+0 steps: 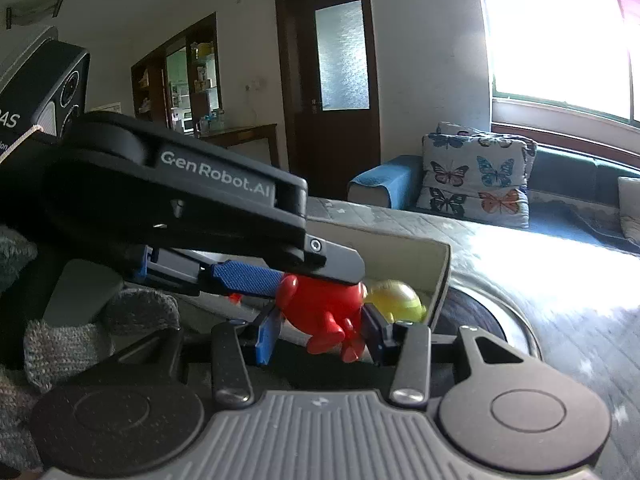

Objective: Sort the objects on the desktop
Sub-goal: 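Carry the red toy with the left gripper over the box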

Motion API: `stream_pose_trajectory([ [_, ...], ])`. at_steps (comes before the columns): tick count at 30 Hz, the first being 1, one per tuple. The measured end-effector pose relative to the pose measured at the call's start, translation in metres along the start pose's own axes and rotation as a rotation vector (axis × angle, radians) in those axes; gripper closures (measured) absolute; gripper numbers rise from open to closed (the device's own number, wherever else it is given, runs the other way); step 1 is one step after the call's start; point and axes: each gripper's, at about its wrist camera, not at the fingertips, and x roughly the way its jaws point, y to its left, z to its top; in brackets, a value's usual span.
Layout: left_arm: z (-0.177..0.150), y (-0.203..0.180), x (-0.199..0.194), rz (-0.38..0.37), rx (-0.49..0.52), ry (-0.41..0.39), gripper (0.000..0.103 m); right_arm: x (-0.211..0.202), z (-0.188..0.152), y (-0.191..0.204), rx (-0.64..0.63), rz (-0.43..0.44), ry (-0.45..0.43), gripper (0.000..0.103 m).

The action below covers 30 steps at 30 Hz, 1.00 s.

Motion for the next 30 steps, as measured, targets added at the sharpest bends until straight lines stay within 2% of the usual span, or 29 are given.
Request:
stream_pose_trajectory([
  [5,0.015,0.016,0.018,0.008,-0.045,0.018,0.052,0.028,0.008,-0.007,-0.009,0.008,0.032,0.059],
  [12,0.014,0.027,0.033,0.009,-0.067,0.045,0.052,0.05,0.003,-0.01,-0.008,0.003,0.08,0.059],
  [30,0.01,0.024,0.037,0.04,-0.05,0.066,0.052,0.046,-0.005,-0.012,0.017,0.005,0.077,0.055],
])
